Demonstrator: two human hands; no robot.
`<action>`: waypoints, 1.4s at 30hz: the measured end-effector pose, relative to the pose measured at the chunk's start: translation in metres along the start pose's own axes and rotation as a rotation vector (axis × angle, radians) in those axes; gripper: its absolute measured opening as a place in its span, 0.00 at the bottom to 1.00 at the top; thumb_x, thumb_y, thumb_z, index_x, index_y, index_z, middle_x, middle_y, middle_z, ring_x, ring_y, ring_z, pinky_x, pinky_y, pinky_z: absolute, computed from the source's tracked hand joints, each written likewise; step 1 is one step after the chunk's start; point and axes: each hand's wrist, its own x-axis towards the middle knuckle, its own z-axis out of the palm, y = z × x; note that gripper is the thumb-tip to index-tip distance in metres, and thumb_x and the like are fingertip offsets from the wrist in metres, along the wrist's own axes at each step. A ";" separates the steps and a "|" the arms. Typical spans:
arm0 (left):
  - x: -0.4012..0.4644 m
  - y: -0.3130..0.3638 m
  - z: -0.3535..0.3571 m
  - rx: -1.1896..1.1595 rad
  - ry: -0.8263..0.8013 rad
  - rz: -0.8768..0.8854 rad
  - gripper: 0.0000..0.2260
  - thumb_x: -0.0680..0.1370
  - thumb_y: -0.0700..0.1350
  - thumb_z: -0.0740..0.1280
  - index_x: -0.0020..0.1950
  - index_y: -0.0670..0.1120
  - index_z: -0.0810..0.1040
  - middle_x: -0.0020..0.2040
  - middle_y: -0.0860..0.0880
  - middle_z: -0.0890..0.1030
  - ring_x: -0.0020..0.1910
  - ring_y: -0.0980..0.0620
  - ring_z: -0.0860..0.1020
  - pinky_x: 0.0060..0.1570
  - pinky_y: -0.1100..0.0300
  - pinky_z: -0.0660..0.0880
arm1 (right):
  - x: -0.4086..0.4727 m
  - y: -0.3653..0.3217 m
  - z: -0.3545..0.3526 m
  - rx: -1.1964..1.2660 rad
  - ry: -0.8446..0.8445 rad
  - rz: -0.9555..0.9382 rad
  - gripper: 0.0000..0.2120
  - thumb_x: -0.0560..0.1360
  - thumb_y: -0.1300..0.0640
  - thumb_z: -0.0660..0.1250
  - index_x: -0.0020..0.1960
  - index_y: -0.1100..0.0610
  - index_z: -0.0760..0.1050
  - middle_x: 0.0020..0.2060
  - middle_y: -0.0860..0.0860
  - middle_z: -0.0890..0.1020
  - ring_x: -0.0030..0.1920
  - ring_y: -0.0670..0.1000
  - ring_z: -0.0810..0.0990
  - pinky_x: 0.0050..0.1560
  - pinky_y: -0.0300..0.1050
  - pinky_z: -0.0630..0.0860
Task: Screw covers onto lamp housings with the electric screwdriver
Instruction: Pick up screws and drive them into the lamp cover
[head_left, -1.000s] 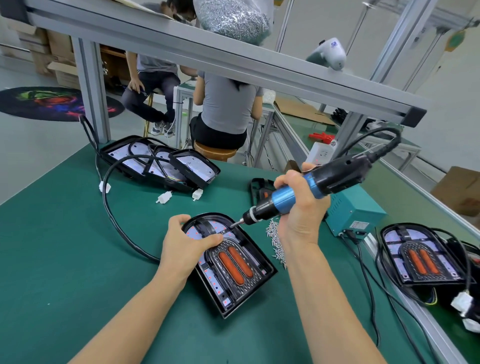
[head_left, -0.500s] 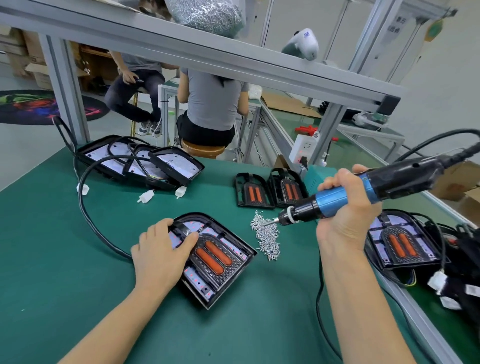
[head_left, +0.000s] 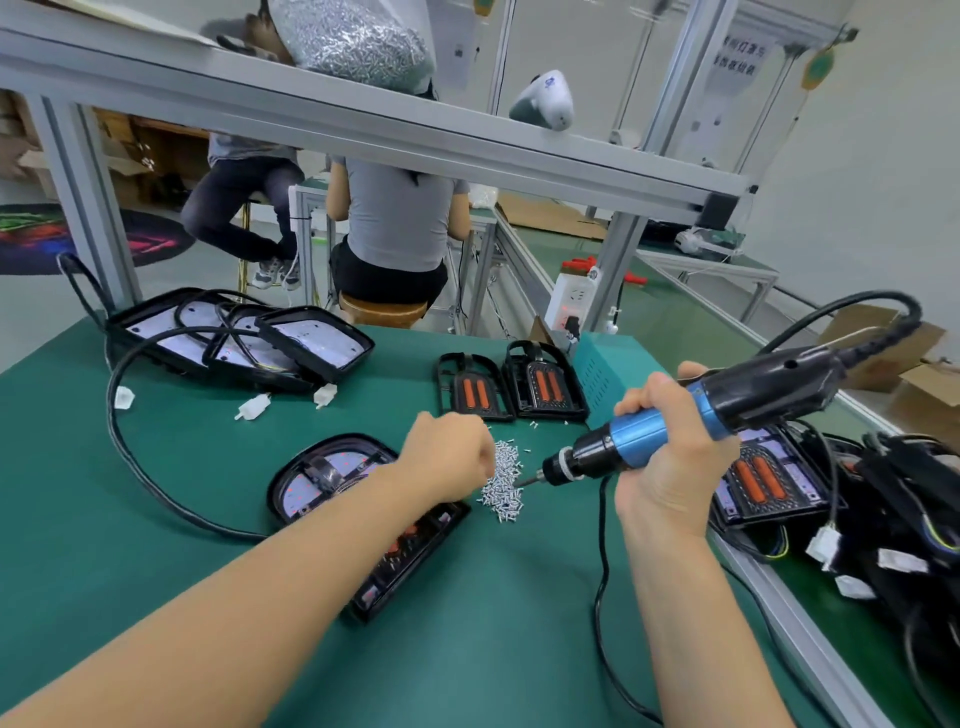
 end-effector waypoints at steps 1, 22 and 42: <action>0.007 0.003 0.005 0.030 -0.061 -0.015 0.08 0.75 0.40 0.66 0.45 0.51 0.82 0.47 0.52 0.83 0.50 0.48 0.78 0.63 0.52 0.62 | -0.001 -0.001 0.000 -0.012 -0.001 0.003 0.09 0.64 0.64 0.69 0.38 0.51 0.76 0.35 0.59 0.72 0.27 0.52 0.73 0.33 0.42 0.71; 0.019 0.010 0.034 0.175 -0.100 -0.042 0.11 0.74 0.32 0.58 0.34 0.43 0.64 0.34 0.44 0.70 0.37 0.43 0.70 0.34 0.57 0.65 | 0.001 -0.002 -0.010 -0.065 0.014 0.002 0.11 0.63 0.64 0.70 0.41 0.52 0.74 0.28 0.51 0.76 0.28 0.52 0.74 0.35 0.43 0.71; -0.080 -0.043 -0.009 -1.214 0.148 -0.116 0.04 0.69 0.34 0.74 0.39 0.42 0.85 0.36 0.40 0.84 0.32 0.50 0.80 0.34 0.63 0.77 | -0.023 -0.017 0.029 0.279 -0.099 0.118 0.11 0.65 0.66 0.64 0.45 0.55 0.69 0.27 0.48 0.70 0.27 0.48 0.72 0.34 0.39 0.72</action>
